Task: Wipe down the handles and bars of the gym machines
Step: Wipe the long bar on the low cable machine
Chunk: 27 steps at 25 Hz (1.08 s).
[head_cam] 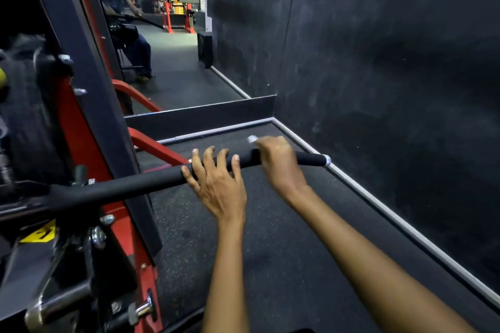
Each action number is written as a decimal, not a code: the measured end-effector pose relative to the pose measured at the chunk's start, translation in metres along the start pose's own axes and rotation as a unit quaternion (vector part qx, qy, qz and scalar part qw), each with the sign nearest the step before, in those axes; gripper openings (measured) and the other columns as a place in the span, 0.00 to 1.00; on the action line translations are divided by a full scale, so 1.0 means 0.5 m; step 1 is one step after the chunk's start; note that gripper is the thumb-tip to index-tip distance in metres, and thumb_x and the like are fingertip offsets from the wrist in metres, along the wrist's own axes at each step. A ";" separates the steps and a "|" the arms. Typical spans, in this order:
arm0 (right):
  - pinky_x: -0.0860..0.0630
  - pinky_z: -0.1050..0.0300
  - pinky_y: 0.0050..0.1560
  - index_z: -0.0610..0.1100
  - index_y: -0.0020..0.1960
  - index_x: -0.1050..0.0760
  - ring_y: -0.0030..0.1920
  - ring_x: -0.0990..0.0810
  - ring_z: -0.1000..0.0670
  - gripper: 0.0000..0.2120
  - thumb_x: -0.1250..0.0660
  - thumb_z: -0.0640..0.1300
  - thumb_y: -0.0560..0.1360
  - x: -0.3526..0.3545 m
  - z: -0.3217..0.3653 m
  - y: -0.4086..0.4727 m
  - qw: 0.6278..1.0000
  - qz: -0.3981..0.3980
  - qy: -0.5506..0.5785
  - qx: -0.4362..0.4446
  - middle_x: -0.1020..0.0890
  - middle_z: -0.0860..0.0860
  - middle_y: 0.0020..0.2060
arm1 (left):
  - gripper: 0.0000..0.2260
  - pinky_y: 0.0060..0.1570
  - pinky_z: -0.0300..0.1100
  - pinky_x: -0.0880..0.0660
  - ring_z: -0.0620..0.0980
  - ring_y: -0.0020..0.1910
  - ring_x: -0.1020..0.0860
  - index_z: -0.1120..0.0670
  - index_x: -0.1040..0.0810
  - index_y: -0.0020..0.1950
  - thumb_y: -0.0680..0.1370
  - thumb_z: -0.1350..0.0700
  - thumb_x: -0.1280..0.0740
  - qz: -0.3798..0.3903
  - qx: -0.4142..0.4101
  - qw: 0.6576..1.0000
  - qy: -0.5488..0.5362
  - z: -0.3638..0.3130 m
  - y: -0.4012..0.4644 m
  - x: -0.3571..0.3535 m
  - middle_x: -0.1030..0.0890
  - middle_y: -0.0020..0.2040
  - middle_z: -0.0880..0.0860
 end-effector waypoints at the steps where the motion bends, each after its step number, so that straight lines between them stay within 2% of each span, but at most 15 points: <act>1: 0.27 0.57 0.50 0.36 0.57 0.22 0.47 0.23 0.45 0.15 0.41 0.37 0.74 -0.022 0.020 -0.028 0.996 0.038 -0.007 0.078 0.17 0.44 0.50 | 0.15 0.73 0.47 0.63 0.56 0.68 0.32 0.51 0.18 0.54 0.77 0.46 0.39 -0.004 -0.010 1.000 0.004 0.008 -0.004 -0.004 0.21 0.59 0.51; 2: 0.27 0.58 0.50 0.36 0.58 0.22 0.47 0.23 0.46 0.17 0.43 0.40 0.75 -0.031 0.014 -0.046 0.991 0.053 -0.013 0.121 0.18 0.44 0.51 | 0.14 0.73 0.47 0.62 0.55 0.67 0.31 0.50 0.18 0.53 0.76 0.46 0.39 -0.008 -0.020 1.000 0.010 0.016 -0.009 -0.006 0.21 0.57 0.51; 3: 0.28 0.60 0.50 0.37 0.58 0.22 0.47 0.23 0.46 0.17 0.44 0.40 0.75 -0.033 -0.014 -0.052 0.993 0.055 -0.014 0.104 0.18 0.44 0.51 | 0.13 0.73 0.47 0.60 0.55 0.65 0.30 0.50 0.19 0.52 0.76 0.46 0.38 -0.010 -0.028 0.999 0.016 0.024 -0.016 -0.007 0.21 0.55 0.51; 5: 0.35 0.65 0.48 0.37 0.56 0.20 0.50 0.21 0.42 0.14 0.43 0.36 0.76 -0.030 -0.109 -0.059 0.996 0.027 -0.013 -0.085 0.17 0.42 0.50 | 0.13 0.72 0.49 0.56 0.55 0.63 0.28 0.50 0.19 0.51 0.76 0.45 0.39 -0.004 -0.034 0.999 0.033 0.030 -0.029 -0.008 0.21 0.53 0.50; 6: 0.36 0.66 0.47 0.37 0.55 0.20 0.52 0.21 0.41 0.14 0.42 0.34 0.77 -0.033 -0.150 -0.071 0.981 0.034 -0.024 -0.191 0.18 0.41 0.51 | 0.13 0.71 0.51 0.54 0.56 0.62 0.27 0.50 0.19 0.51 0.76 0.46 0.40 0.011 -0.032 0.998 0.049 0.028 -0.031 -0.006 0.21 0.52 0.51; 7: 0.34 0.65 0.50 0.37 0.56 0.20 0.53 0.20 0.42 0.13 0.41 0.34 0.77 -0.044 -0.166 -0.083 0.969 0.036 -0.018 -0.244 0.18 0.41 0.52 | 0.14 0.70 0.52 0.52 0.56 0.61 0.27 0.50 0.19 0.51 0.77 0.46 0.41 0.035 -0.031 0.996 0.072 0.024 -0.027 -0.003 0.21 0.51 0.51; 9: 0.28 0.58 0.58 0.37 0.56 0.20 0.52 0.19 0.43 0.14 0.41 0.32 0.76 -0.065 -0.138 -0.099 0.964 0.023 0.047 -0.262 0.18 0.41 0.51 | 0.16 0.66 0.53 0.45 0.57 0.61 0.28 0.50 0.20 0.56 0.81 0.46 0.45 0.160 -0.057 0.976 0.137 0.010 -0.009 -0.012 0.20 0.55 0.52; 11: 0.26 0.51 0.59 0.36 0.55 0.20 0.51 0.19 0.43 0.14 0.41 0.30 0.74 -0.076 -0.118 -0.120 0.954 -0.015 0.103 -0.281 0.17 0.42 0.51 | 0.18 0.61 0.51 0.39 0.56 0.61 0.28 0.47 0.26 0.66 0.83 0.44 0.49 0.281 -0.156 0.929 0.185 0.002 0.003 -0.030 0.22 0.61 0.51; 14: 0.25 0.48 0.58 0.37 0.54 0.20 0.50 0.19 0.42 0.13 0.40 0.32 0.75 -0.076 -0.140 -0.160 0.918 -0.059 0.147 -0.363 0.17 0.43 0.52 | 0.23 0.48 0.46 0.32 0.55 0.59 0.24 0.40 0.44 0.77 0.82 0.41 0.48 0.377 -0.348 0.836 0.194 0.008 0.024 -0.057 0.25 0.64 0.50; 16: 0.27 0.53 0.61 0.37 0.54 0.20 0.52 0.20 0.44 0.12 0.39 0.31 0.75 -0.064 -0.132 -0.175 0.932 -0.072 0.126 -0.331 0.18 0.44 0.52 | 0.25 0.46 0.47 0.27 0.57 0.57 0.22 0.37 0.52 0.77 0.82 0.40 0.48 0.444 -0.435 0.760 0.193 0.012 0.037 -0.070 0.26 0.64 0.52; 18: 0.32 0.64 0.59 0.35 0.54 0.20 0.52 0.22 0.45 0.12 0.38 0.29 0.74 -0.050 -0.105 -0.179 0.957 -0.098 0.079 -0.261 0.18 0.44 0.51 | 0.25 0.51 0.50 0.25 0.58 0.56 0.22 0.35 0.54 0.77 0.82 0.39 0.49 0.498 -0.462 0.707 0.197 0.009 0.054 -0.075 0.24 0.61 0.56; 21: 0.36 0.70 0.58 0.34 0.55 0.20 0.51 0.23 0.46 0.14 0.36 0.27 0.72 -0.040 -0.075 -0.164 0.964 -0.130 0.079 -0.218 0.18 0.43 0.51 | 0.24 0.55 0.52 0.26 0.60 0.55 0.22 0.34 0.54 0.76 0.82 0.39 0.49 0.527 -0.449 0.701 0.171 0.004 0.061 -0.073 0.21 0.56 0.60; 24: 0.36 0.71 0.60 0.35 0.58 0.21 0.52 0.24 0.49 0.17 0.35 0.27 0.71 -0.055 -0.079 -0.157 0.987 -0.067 0.062 -0.133 0.18 0.44 0.52 | 0.24 0.54 0.52 0.27 0.60 0.56 0.22 0.34 0.52 0.76 0.81 0.38 0.50 0.520 -0.441 0.715 0.152 -0.002 0.057 -0.060 0.21 0.58 0.61; 26: 0.35 0.69 0.60 0.37 0.60 0.22 0.53 0.25 0.50 0.16 0.36 0.30 0.74 -0.039 -0.141 -0.160 0.984 -0.042 0.046 -0.167 0.19 0.44 0.53 | 0.23 0.54 0.52 0.27 0.60 0.58 0.23 0.33 0.51 0.76 0.81 0.37 0.51 0.519 -0.429 0.728 0.133 -0.011 0.064 -0.052 0.22 0.61 0.60; 27: 0.33 0.67 0.57 0.38 0.60 0.22 0.52 0.24 0.49 0.14 0.37 0.32 0.76 -0.025 -0.176 -0.159 0.968 -0.044 0.056 -0.242 0.19 0.44 0.52 | 0.23 0.54 0.52 0.27 0.60 0.59 0.23 0.33 0.51 0.76 0.81 0.37 0.51 0.514 -0.427 0.733 0.126 -0.016 0.069 -0.048 0.22 0.62 0.59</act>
Point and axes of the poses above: each hand's wrist, its own y-axis towards the middle knuckle, its own x-axis out of the back of the hand, z = x × y, the point moved 4 cm from there along y, towards the middle knuckle
